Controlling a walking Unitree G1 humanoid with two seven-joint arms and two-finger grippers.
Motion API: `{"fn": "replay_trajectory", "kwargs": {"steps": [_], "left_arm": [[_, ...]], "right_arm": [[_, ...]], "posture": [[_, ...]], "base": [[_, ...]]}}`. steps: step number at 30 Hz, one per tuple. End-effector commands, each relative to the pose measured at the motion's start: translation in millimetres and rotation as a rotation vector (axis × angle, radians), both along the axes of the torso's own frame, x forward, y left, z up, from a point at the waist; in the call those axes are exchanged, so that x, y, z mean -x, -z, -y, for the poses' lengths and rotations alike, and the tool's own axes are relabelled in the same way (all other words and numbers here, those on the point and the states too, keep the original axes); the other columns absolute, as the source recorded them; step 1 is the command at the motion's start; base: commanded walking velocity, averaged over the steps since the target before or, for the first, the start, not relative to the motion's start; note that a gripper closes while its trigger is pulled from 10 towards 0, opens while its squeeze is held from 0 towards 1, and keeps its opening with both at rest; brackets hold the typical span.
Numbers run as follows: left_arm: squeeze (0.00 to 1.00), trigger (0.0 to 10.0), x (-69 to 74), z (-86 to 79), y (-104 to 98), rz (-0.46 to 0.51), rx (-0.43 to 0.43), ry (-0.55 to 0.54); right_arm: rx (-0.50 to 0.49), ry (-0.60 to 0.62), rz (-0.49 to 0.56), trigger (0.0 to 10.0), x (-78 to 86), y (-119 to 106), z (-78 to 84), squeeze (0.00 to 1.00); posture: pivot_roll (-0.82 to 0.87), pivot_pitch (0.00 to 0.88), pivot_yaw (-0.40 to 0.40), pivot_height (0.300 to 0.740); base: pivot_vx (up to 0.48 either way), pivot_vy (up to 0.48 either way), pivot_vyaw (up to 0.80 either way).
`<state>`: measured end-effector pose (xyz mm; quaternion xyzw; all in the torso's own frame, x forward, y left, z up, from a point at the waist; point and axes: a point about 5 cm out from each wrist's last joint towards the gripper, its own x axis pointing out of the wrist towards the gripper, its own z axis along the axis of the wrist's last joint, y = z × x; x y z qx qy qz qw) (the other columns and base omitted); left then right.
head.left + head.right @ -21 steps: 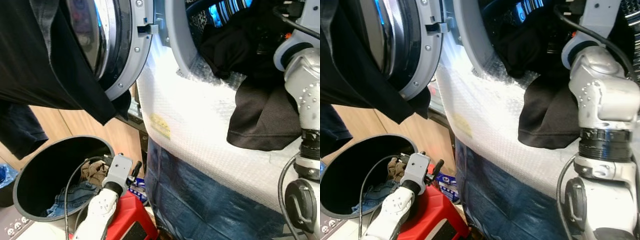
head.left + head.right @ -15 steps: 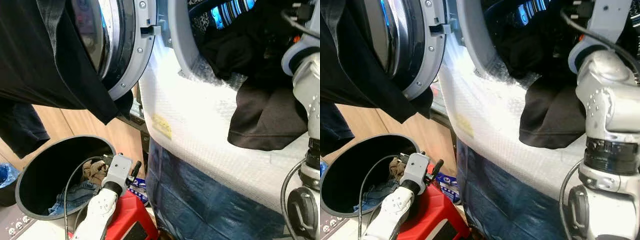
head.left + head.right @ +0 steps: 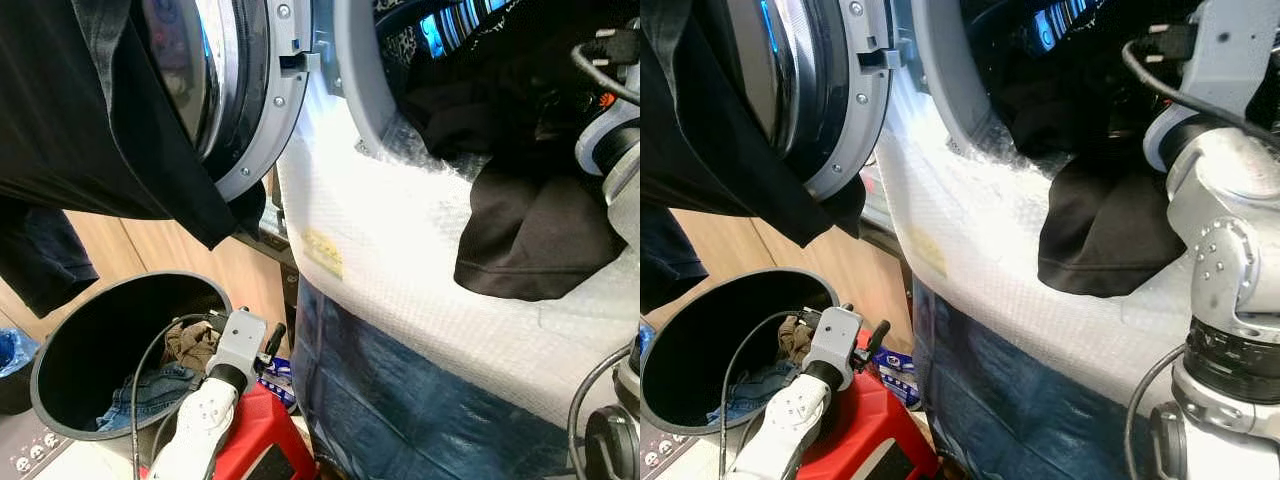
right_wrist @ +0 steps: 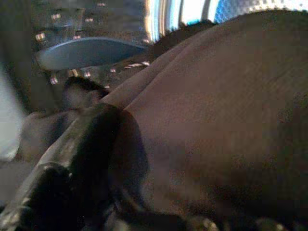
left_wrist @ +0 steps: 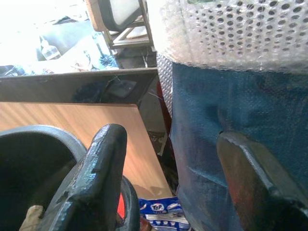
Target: Clothes washing
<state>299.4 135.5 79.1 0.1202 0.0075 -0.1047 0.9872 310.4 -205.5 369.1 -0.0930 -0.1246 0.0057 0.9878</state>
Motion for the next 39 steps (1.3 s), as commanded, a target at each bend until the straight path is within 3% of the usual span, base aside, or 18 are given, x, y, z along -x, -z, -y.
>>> {"fn": "replay_trajectory", "kwargs": {"steps": [1, 5, 8, 9, 10, 11, 12, 13, 14, 16, 18, 21, 22, 27, 32, 33, 36, 39], "left_arm": [[0.00, 10.0, 1.8, -2.1, 3, -0.013, 0.000, -0.007], [0.00, 10.0, 0.4, -1.7, 2, -0.012, 0.001, -0.009], [0.00, 10.0, -1.9, 0.5, 1, -0.007, -0.002, 0.000], [0.00, 10.0, -1.9, 0.5, 1, -0.007, -0.002, 0.000], [0.00, 10.0, -2.8, 1.5, 0, -0.002, -0.005, 0.006], [0.00, 10.0, -3.2, 1.7, -1, 0.000, -0.006, 0.006], [0.00, 10.0, -3.6, 1.7, -1, 0.002, -0.003, 0.001], [0.00, 10.0, -3.8, 1.8, -1, 0.001, -0.002, -0.002], [0.00, 10.0, -3.1, 2.7, 0, 0.001, 0.002, -0.004], [0.00, 10.0, -2.0, 4.7, 0, 0.002, 0.004, -0.002], [0.00, 10.0, -1.3, 5.9, 1, 0.002, 0.005, -0.002], [0.00, 10.0, -0.8, 7.9, 1, 0.002, 0.017, -0.008], [0.00, 10.0, -0.4, 8.3, 1, 0.001, 0.017, -0.008], [0.00, 10.0, 0.8, 8.9, 3, -0.003, 0.016, -0.006], [0.00, 10.0, 1.3, 8.0, 5, -0.012, 0.012, -0.001], [0.00, 10.0, 0.4, 7.9, 4, -0.011, 0.015, -0.004], [0.00, 10.0, -0.1, 7.4, 4, -0.012, 0.019, -0.009], [0.00, 10.0, -0.2, 6.4, 5, -0.022, 0.012, 0.004]], "right_arm": [[0.043, -0.091, 0.099, 10.0, 8.4, -11, -13.4, 0.00], [-0.011, -0.256, 0.137, 10.0, 0.1, -15, -32.6, 0.00], [0.014, -0.299, 0.141, 10.0, -20.6, -25, -40.6, 0.00], [0.014, -0.299, 0.141, 10.0, -20.6, -25, -40.6, 0.00], [0.044, -0.292, 0.147, 10.0, -36.2, -29, -38.9, 0.00], [0.034, -0.251, 0.141, 10.0, -48.0, -32, -34.1, 0.00], [-0.013, -0.073, 0.115, 10.0, -64.6, -38, -17.3, 0.00], [-0.046, 0.108, 0.085, 10.0, -73.7, -40, -0.6, 0.00], [-0.040, 0.360, 0.098, 10.0, -75.7, -48, 26.3, 0.00], [-0.053, 0.398, 0.139, 10.0, -73.0, -55, 34.0, 0.00], [-0.075, 0.372, 0.139, 10.0, -73.0, -55, 30.4, 0.00], [0.065, 0.242, 0.060, 10.0, -81.0, -29, 8.0, 0.00], [0.076, 0.165, -0.010, 10.0, -83.1, -4, -0.8, 0.00], [0.033, 0.114, -0.057, 10.0, -77.7, 15, -0.2, 0.00], [0.084, 0.094, 0.007, 10.0, -44.1, 7, 9.4, 0.00], [0.072, 0.103, -0.010, 10.0, -30.6, 10, 16.5, 0.00], [0.021, 0.104, -0.033, 10.0, -14.1, 12, 24.8, 0.00], [-0.047, 0.019, -0.042, 10.0, 8.4, 7, 17.1, 0.00]], "posture": [[-0.07, 0.007, 0.018, 0.740], [-0.07, 0.003, 0.023, 0.740], [-0.08, 0.000, 0.021, 0.740], [-0.08, 0.000, 0.021, 0.740], [-0.07, 0.001, 0.016, 0.740], [-0.07, 0.000, 0.015, 0.740], [-0.08, 0.000, 0.014, 0.740], [-0.08, 0.000, 0.013, 0.740], [-0.08, 0.000, 0.008, 0.740], [-0.07, 0.000, -0.001, 0.740], [-0.07, 0.000, -0.005, 0.740], [-0.07, 0.000, -0.013, 0.740], [-0.08, 0.004, -0.013, 0.740], [-0.08, 0.010, -0.016, 0.740], [-0.10, 0.020, -0.013, 0.740], [-0.10, 0.022, -0.011, 0.740], [-0.10, 0.023, -0.011, 0.740], [-0.12, 0.040, 0.006, 0.740]], "base": [[0.000, 0.000, 0.00], [0.000, 0.000, 0.00], [0.000, 0.000, 0.00], [0.000, 0.000, 0.00], [0.000, 0.000, 0.00], [0.000, 0.000, 0.00], [0.000, 0.000, 0.00], [0.000, 0.000, 0.00], [0.000, 0.000, 0.00], [0.000, 0.000, 0.00], [0.000, 0.000, 0.00], [0.000, 0.000, 0.00], [0.000, 0.000, 0.00], [0.000, 0.000, 0.00], [0.000, 0.000, 0.00], [0.000, 0.000, 0.00], [0.000, 0.000, 0.00], [0.000, 0.000, 0.00]]}}
